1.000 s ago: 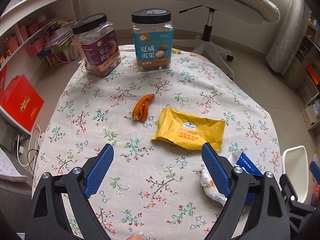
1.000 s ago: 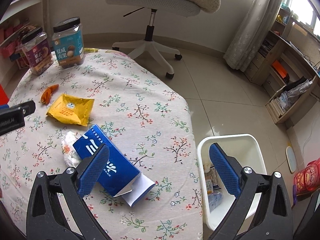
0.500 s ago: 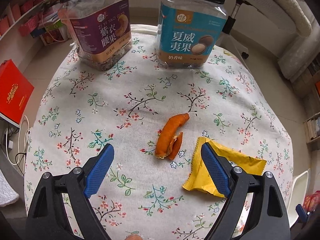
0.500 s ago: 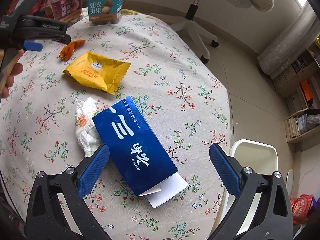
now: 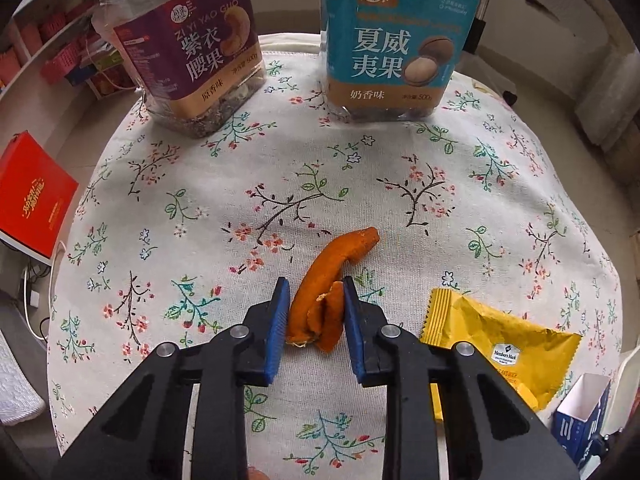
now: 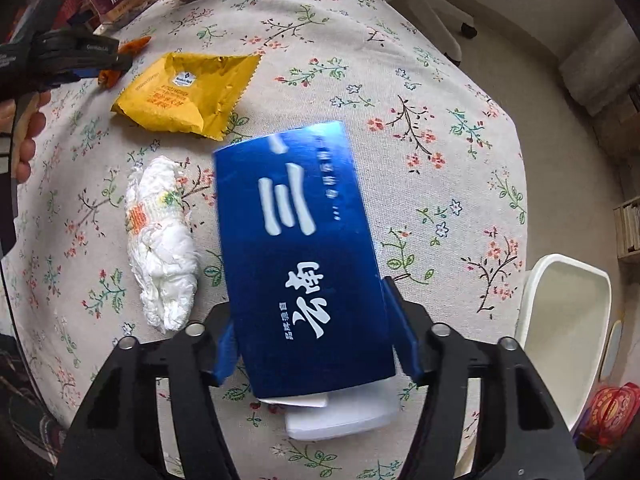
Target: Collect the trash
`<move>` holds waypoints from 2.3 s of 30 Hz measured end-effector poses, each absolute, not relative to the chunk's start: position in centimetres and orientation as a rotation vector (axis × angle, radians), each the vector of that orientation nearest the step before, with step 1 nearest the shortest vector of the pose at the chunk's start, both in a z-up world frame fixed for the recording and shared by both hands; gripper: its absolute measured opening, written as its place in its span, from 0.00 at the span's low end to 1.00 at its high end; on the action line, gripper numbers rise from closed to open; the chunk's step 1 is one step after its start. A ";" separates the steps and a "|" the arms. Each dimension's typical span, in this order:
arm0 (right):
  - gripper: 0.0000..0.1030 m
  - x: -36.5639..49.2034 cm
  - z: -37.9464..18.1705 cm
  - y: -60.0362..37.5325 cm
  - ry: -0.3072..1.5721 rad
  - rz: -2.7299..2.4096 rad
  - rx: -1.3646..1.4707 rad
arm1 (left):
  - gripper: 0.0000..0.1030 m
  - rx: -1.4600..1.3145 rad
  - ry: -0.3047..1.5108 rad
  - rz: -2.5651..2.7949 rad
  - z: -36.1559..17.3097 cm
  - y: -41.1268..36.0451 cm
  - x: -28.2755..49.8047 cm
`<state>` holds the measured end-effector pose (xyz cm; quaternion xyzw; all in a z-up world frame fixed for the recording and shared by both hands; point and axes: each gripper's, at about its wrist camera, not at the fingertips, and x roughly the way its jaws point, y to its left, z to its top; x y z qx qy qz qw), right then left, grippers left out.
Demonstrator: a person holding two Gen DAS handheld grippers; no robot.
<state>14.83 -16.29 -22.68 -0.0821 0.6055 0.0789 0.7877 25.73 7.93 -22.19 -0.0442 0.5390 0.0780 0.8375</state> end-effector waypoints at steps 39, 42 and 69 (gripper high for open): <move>0.54 11.0 -10.0 -19.4 0.729 0.036 0.058 | 0.23 -0.118 0.762 0.049 -8.9 1.8 11.9; 0.54 10.7 -9.7 -20.0 0.721 0.022 0.063 | 0.23 -0.109 0.760 0.032 -8.8 0.9 11.9; 0.55 7.0 -9.2 -32.3 0.746 -0.146 0.212 | 0.23 -0.012 0.737 -0.155 -8.4 -9.3 9.8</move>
